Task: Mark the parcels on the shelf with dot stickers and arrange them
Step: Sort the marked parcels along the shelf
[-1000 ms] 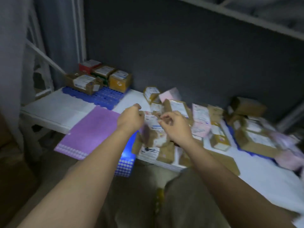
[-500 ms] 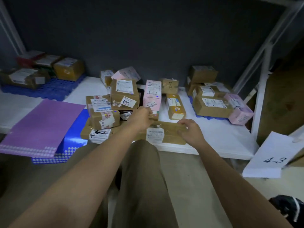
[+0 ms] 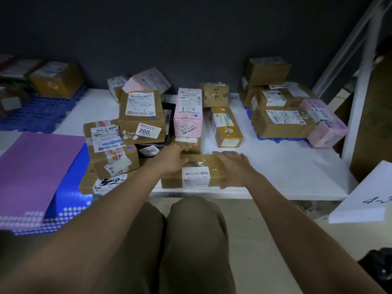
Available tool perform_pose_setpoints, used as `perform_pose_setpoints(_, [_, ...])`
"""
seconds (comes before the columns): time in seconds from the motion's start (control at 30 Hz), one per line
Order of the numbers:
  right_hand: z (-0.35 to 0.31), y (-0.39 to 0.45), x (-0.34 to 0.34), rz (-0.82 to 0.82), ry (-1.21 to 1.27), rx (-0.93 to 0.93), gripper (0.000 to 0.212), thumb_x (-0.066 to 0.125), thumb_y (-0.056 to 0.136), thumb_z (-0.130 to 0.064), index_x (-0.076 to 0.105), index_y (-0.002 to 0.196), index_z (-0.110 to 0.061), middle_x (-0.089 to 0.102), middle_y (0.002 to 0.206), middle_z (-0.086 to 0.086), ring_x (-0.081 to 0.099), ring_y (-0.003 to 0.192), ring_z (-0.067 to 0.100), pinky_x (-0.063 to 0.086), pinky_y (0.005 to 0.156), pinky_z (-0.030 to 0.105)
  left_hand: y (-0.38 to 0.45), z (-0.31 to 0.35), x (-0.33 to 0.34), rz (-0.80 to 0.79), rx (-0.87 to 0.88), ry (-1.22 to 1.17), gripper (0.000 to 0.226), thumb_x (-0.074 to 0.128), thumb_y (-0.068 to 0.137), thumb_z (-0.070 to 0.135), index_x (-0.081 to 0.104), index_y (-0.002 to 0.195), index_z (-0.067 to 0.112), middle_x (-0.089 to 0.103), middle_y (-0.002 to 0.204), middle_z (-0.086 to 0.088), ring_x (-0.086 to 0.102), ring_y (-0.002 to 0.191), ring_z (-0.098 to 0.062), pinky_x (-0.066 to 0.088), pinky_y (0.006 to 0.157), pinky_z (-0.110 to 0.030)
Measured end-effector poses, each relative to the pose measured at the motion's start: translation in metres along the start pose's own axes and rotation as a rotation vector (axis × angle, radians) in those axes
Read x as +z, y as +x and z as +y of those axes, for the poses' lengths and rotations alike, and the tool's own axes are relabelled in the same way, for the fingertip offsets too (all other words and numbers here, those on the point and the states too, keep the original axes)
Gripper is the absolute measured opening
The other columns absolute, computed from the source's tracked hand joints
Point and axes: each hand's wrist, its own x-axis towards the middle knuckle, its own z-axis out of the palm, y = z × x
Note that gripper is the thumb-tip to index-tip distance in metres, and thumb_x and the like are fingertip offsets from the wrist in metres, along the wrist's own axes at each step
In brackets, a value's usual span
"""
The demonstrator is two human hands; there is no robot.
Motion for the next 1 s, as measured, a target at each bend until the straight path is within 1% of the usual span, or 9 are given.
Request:
perform_pose_setpoints(0.13, [0.004, 0.010, -0.021, -0.088, 0.065, 0.000, 0.105, 0.084, 0.062, -0.042, 0.024, 0.148, -0.030, 0.036, 0.148, 0.000, 0.033, 0.134, 0.024, 0.029, 0.107, 0.038, 0.004, 0.010, -0.002, -0.130, 0.123, 0.096, 0.057, 0.060, 0.083, 0.057, 0.052, 0.132, 0.029, 0.051, 0.137, 0.005, 0.044, 0.128, -0.018, 0.033, 0.108, -0.040])
perform_pose_setpoints(0.23, [0.012, 0.004, -0.043, -0.240, 0.234, 0.048, 0.106, 0.085, 0.064, -0.041, 0.024, 0.150, -0.029, 0.037, 0.148, -0.003, 0.039, 0.131, 0.019, 0.038, 0.105, 0.034, 0.005, 0.019, -0.002, -0.157, 0.191, 0.073, 0.065, 0.066, 0.073, 0.064, 0.055, 0.127, 0.030, 0.056, 0.128, 0.008, 0.050, 0.120, -0.015, 0.039, 0.099, -0.032])
perform_pose_setpoints(0.3, [0.013, -0.005, -0.059, -0.300, 0.316, 0.096, 0.102, 0.084, 0.065, -0.043, 0.027, 0.148, -0.028, 0.040, 0.144, -0.005, 0.044, 0.125, 0.016, 0.041, 0.102, 0.032, 0.004, 0.025, -0.003, -0.114, 0.247, 0.138, 0.076, 0.067, 0.066, 0.070, 0.054, 0.127, 0.028, 0.057, 0.128, 0.006, 0.050, 0.120, -0.019, 0.039, 0.100, -0.035])
perform_pose_setpoints(0.47, [0.012, -0.037, -0.098, -0.242, 0.433, 0.136, 0.077, 0.078, 0.074, -0.042, 0.042, 0.140, -0.029, 0.048, 0.133, -0.006, 0.049, 0.118, 0.016, 0.041, 0.104, 0.035, -0.016, 0.052, -0.007, -0.012, 0.373, 0.374, 0.104, 0.079, 0.058, 0.060, 0.028, 0.142, 0.025, 0.042, 0.139, 0.000, 0.036, 0.130, -0.025, 0.026, 0.107, -0.040])
perform_pose_setpoints(0.57, [0.016, -0.061, -0.105, -0.200, 0.523, 0.163, 0.072, 0.076, 0.075, -0.044, 0.045, 0.139, -0.029, 0.049, 0.137, -0.005, 0.049, 0.120, 0.016, 0.040, 0.105, 0.035, -0.022, 0.071, -0.004, 0.136, 0.460, 0.594, 0.085, 0.076, 0.067, 0.047, 0.032, 0.134, 0.020, 0.044, 0.131, -0.001, 0.042, 0.121, -0.024, 0.030, 0.103, -0.040])
perform_pose_setpoints(0.67, [0.025, -0.088, -0.097, -0.012, 0.424, 0.196, 0.078, 0.074, 0.074, -0.051, 0.043, 0.141, -0.028, 0.044, 0.142, -0.004, 0.044, 0.128, 0.018, 0.037, 0.103, 0.031, -0.027, 0.091, -0.003, 0.165, 0.464, 0.631, 0.070, 0.070, 0.073, 0.040, 0.035, 0.129, 0.017, 0.047, 0.125, -0.002, 0.046, 0.113, -0.025, 0.034, 0.090, -0.036])
perform_pose_setpoints(0.8, [0.043, -0.117, -0.069, 0.421, 0.017, 0.080, 0.089, 0.078, 0.064, -0.057, 0.045, 0.139, -0.022, 0.046, 0.140, 0.007, 0.038, 0.132, 0.029, 0.027, 0.109, 0.051, -0.024, 0.120, 0.001, 0.150, 0.454, 0.612, 0.069, 0.069, 0.073, 0.041, 0.035, 0.128, 0.016, 0.046, 0.127, -0.003, 0.044, 0.116, -0.025, 0.035, 0.087, -0.036])
perform_pose_setpoints(0.9, [0.062, -0.121, -0.054, 0.673, -0.133, 0.057, 0.068, 0.074, 0.064, -0.042, 0.057, 0.124, -0.014, 0.061, 0.116, 0.008, 0.053, 0.114, 0.034, 0.034, 0.100, 0.057, -0.013, 0.146, 0.008, 0.136, 0.454, 0.581, 0.066, 0.068, 0.074, 0.043, 0.036, 0.125, 0.017, 0.049, 0.126, -0.003, 0.046, 0.115, -0.025, 0.036, 0.085, -0.035])
perform_pose_setpoints(1.0, [0.091, -0.115, -0.054, 0.750, -0.089, 0.115, 0.059, 0.070, 0.064, -0.033, 0.060, 0.118, -0.012, 0.063, 0.110, 0.008, 0.057, 0.106, 0.035, 0.040, 0.095, 0.056, 0.004, 0.173, 0.017, 0.153, 0.468, 0.574, 0.070, 0.066, 0.076, 0.048, 0.034, 0.131, 0.019, 0.048, 0.129, -0.003, 0.046, 0.116, -0.026, 0.037, 0.088, -0.037])
